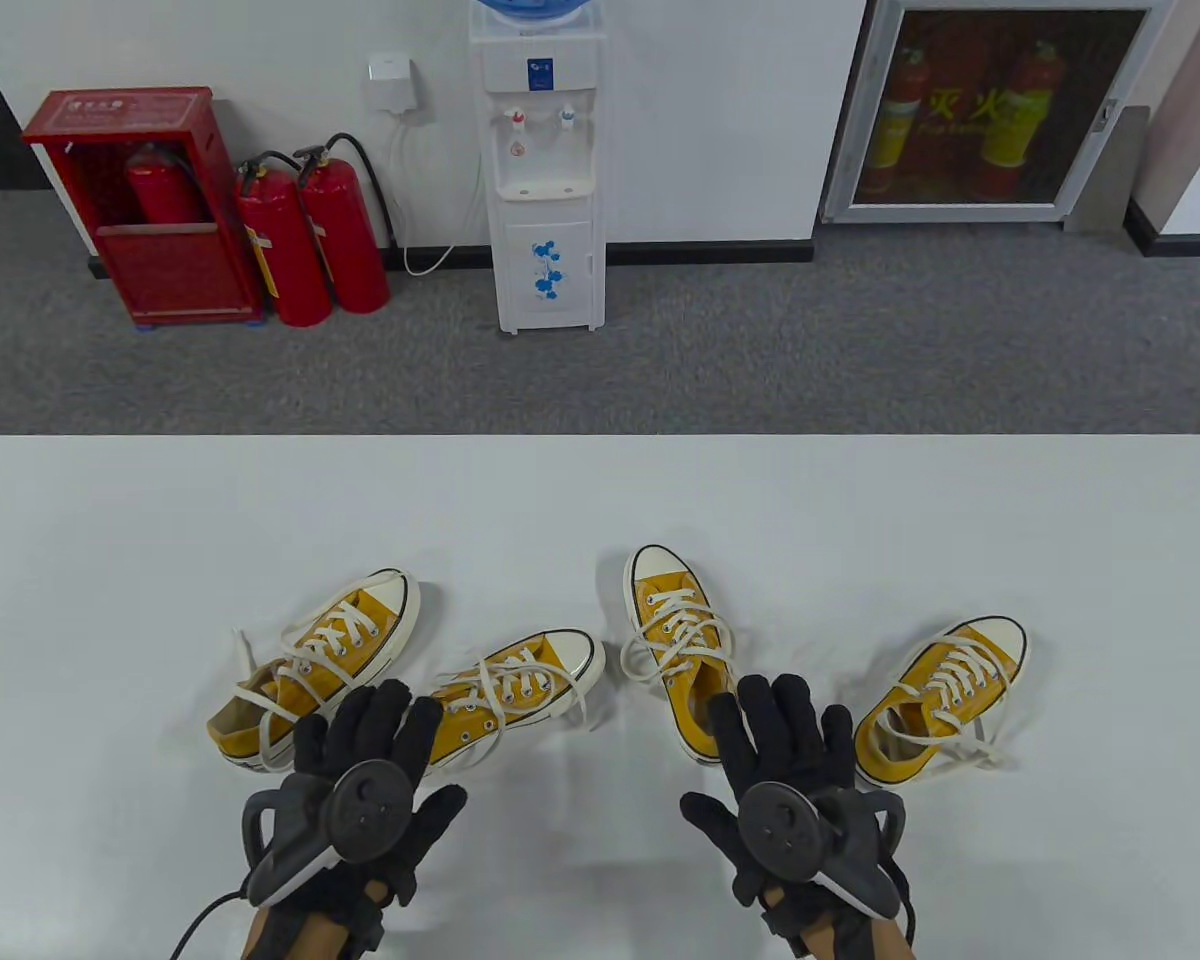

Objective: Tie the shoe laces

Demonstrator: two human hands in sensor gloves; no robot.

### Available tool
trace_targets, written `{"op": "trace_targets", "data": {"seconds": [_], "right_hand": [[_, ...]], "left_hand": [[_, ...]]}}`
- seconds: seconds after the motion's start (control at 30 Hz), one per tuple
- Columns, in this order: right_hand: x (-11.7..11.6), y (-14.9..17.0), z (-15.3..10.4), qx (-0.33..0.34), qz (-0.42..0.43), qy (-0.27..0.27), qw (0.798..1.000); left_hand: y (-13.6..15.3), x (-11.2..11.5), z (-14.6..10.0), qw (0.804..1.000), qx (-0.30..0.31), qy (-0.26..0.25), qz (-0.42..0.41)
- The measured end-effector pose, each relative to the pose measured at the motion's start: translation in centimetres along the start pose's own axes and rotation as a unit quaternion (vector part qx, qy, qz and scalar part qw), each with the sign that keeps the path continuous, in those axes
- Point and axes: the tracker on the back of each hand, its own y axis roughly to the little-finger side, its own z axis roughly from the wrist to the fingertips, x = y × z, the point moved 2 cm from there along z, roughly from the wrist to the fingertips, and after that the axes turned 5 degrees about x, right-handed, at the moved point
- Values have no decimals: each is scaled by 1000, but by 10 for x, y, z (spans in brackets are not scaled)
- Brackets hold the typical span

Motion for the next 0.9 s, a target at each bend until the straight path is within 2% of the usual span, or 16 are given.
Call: {"op": "trace_targets", "data": {"seconds": [0.17,0.43,0.9], "right_hand": [[0,3,0,-4,2,-2,1000],[0,3,0,-4,0,-8,1000],[-2,0,1,2,-3,-28,1000]], "left_hand": [[10,-13,13,999,-21,9,-35],[22,-21,38,997,-76,31,-8],[26,-3,78,990,-119,65,32]]}}
